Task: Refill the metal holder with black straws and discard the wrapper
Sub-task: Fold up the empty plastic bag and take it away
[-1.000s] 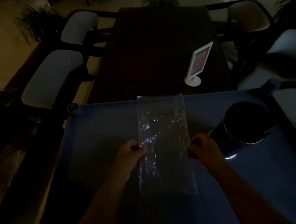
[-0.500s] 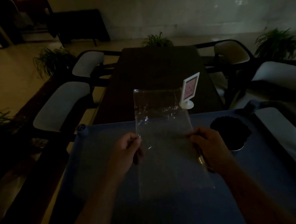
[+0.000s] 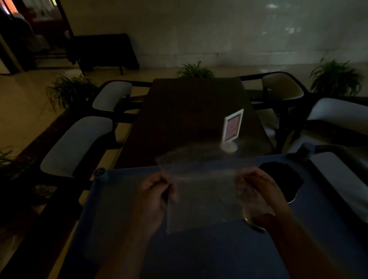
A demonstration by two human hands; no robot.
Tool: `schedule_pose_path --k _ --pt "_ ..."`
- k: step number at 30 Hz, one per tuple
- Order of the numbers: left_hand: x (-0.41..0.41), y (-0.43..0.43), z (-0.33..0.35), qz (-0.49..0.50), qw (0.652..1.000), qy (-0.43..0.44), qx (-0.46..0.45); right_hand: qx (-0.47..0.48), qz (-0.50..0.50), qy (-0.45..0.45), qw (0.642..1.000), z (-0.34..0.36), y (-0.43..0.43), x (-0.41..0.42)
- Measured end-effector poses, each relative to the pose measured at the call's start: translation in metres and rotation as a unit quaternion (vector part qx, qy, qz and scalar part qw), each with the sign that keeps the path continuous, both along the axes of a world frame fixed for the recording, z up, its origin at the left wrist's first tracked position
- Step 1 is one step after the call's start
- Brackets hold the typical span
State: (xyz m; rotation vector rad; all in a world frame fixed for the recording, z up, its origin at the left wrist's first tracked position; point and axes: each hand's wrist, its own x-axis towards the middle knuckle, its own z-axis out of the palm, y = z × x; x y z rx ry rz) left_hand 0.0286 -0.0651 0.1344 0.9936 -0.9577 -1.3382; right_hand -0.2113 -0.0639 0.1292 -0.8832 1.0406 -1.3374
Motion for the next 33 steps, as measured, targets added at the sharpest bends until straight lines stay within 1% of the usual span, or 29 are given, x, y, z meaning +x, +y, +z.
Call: schedule_pose_path --k 3,4,6,7,9,11,13,15,17,18,21,22,23,25,26,27,29,33 --pt "0.001 0.002 0.005 0.024 0.998 -0.062 0.001 0.003 0.025 0.075 0.997 0.011 0.004 -0.001" --pt "0.004 0.002 0.007 0.029 0.995 -0.099 0.005 0.002 0.016 0.082 0.997 0.013 0.003 -0.002" --pt "0.008 0.003 0.012 0.03 0.983 -0.182 0.008 0.008 -0.001 0.063 0.998 0.017 0.002 -0.002" --pt "0.009 0.005 0.015 0.028 0.982 -0.189 0.014 0.017 0.002 0.057 0.998 0.019 0.002 -0.001" --pt "0.009 0.009 0.023 0.027 0.984 -0.173 0.034 0.025 0.032 0.065 0.997 0.022 0.002 0.001" --pt "0.008 0.012 0.028 0.017 0.98 -0.198 0.021 0.014 0.067 0.113 0.991 0.022 0.002 0.001" --pt "0.008 0.014 0.03 -0.023 0.977 -0.212 0.012 -0.002 0.098 0.166 0.981 0.022 0.0 0.0" --pt "0.008 0.013 0.029 -0.039 0.976 -0.215 0.007 -0.023 0.105 0.174 0.979 0.021 -0.003 0.0" --pt "0.009 0.011 0.027 -0.025 0.973 -0.229 -0.008 -0.048 0.09 0.187 0.977 0.019 -0.005 0.0" --pt "0.009 0.011 0.027 -0.015 0.973 -0.229 -0.018 -0.044 0.081 0.179 0.98 0.018 -0.006 0.001" --pt "0.01 0.01 0.024 0.008 0.976 -0.212 -0.054 0.042 0.063 0.106 0.992 0.015 -0.007 0.002" --pt "0.011 0.011 0.022 0.008 0.979 -0.194 -0.059 0.06 0.072 0.104 0.99 0.015 -0.006 0.001" --pt "0.011 0.01 0.02 0.004 0.986 -0.162 -0.049 0.066 0.085 0.111 0.988 0.015 -0.006 0.001" --pt "0.011 0.008 0.016 -0.019 0.997 -0.074 0.024 0.064 0.089 0.111 0.988 0.012 -0.005 -0.001" --pt "0.011 0.006 0.014 -0.045 0.996 -0.035 0.064 0.061 0.08 0.102 0.99 0.012 -0.004 -0.001" --pt "0.01 0.006 0.012 -0.074 0.993 -0.017 0.091 0.056 0.07 0.099 0.991 0.011 -0.004 -0.001" --pt "0.01 0.008 0.008 -0.107 0.987 -0.04 0.11 0.045 0.067 0.1 0.992 0.009 -0.005 -0.001" --pt "0.007 0.006 0.001 -0.061 0.987 -0.104 0.104 0.041 0.084 0.088 0.992 0.002 -0.008 -0.003"
